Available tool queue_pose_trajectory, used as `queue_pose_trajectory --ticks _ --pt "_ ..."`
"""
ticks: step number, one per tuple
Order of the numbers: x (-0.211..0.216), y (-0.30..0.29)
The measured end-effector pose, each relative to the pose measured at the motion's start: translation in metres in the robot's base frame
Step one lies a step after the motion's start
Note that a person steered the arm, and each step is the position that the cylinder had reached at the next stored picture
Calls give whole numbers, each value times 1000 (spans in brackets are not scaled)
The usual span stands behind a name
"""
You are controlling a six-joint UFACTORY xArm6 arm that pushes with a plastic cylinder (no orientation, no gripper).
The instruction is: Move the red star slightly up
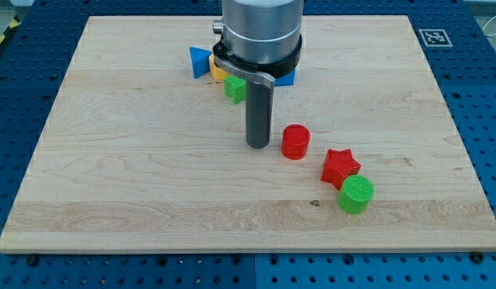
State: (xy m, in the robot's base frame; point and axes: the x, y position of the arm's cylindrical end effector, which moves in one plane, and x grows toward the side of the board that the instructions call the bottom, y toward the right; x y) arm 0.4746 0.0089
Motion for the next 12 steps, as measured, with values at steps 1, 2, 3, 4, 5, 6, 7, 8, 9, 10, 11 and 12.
queue_pose_trajectory --ticks 1,2,3,4,5,6,7,8,9,10,11,12 --pt "-2 13" --pt "-12 37" --pt "-35 65" --pt "-43 105" --pt "-40 134" --pt "-37 135" --pt "-38 135" --pt "-38 143" --pt "-23 161" --pt "0 162" --pt "10 162" --pt "12 162"
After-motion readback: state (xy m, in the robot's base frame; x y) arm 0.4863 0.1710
